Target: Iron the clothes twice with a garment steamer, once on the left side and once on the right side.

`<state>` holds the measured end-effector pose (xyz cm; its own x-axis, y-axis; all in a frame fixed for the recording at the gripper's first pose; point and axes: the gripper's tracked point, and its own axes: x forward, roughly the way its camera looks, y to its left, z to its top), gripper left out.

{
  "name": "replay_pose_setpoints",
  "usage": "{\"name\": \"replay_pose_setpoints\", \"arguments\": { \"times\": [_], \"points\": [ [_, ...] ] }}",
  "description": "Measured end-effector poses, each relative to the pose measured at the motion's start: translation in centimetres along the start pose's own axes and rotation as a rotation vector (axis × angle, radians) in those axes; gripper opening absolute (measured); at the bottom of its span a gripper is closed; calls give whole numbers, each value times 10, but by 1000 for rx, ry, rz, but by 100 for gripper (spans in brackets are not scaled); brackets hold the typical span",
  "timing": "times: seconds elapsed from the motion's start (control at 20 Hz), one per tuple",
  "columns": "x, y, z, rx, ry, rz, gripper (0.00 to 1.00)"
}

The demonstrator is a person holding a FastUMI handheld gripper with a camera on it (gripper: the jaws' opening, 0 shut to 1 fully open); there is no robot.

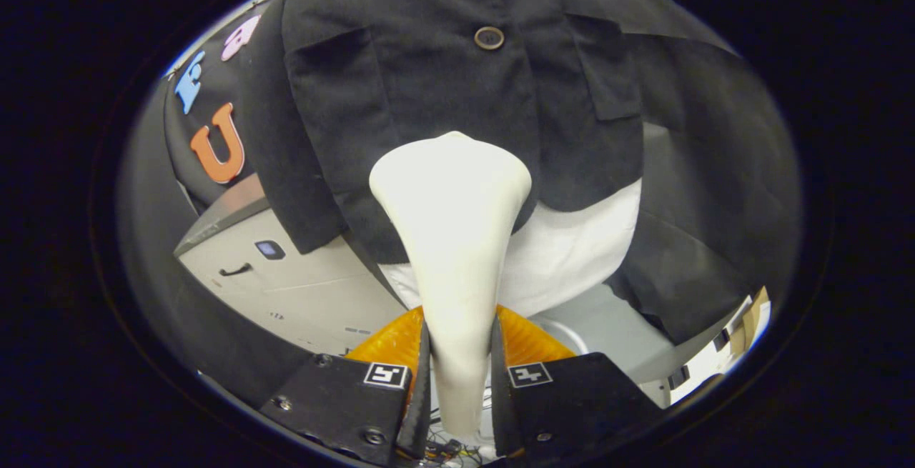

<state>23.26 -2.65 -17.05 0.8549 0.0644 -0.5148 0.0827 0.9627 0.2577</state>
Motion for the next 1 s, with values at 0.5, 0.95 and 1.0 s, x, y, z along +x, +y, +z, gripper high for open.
{"name": "replay_pose_setpoints", "arguments": {
  "times": [0.5, 0.95, 1.0],
  "points": [
    [-105, -40, 127, 87, -265, 34, 37],
    [-164, -75, 263, 141, -481, 54, 37],
    [-169, -77, 279, 141, -504, 60, 37]
  ]
}}
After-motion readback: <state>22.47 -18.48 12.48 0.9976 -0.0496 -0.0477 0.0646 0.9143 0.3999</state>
